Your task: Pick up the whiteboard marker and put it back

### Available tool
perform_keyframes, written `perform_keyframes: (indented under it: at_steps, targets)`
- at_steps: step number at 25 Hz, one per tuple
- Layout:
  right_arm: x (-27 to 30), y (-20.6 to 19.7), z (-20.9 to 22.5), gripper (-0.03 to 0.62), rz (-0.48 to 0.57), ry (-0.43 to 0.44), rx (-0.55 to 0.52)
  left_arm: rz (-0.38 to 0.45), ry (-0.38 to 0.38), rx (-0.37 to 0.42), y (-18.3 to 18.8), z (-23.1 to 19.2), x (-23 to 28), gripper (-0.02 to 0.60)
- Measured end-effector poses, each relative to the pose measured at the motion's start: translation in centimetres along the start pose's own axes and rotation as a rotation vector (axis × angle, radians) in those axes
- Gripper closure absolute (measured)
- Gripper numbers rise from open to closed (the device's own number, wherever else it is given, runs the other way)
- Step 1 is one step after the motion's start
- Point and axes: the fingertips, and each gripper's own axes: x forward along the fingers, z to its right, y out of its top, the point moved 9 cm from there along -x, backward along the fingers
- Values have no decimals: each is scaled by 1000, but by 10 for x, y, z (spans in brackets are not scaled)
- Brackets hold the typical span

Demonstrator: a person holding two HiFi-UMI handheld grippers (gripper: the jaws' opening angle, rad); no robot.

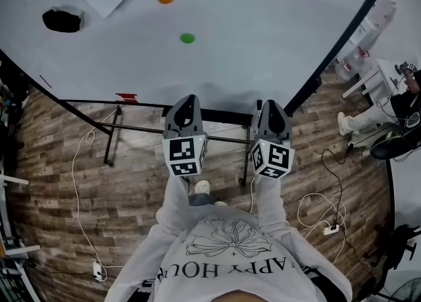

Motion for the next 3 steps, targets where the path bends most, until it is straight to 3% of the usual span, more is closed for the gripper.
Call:
perform_keyframes:
  at_steps: [3]
  targets:
    - [-1,-1,0,577,-3,-1,1,-6,-1,-3,-2,0,0,575]
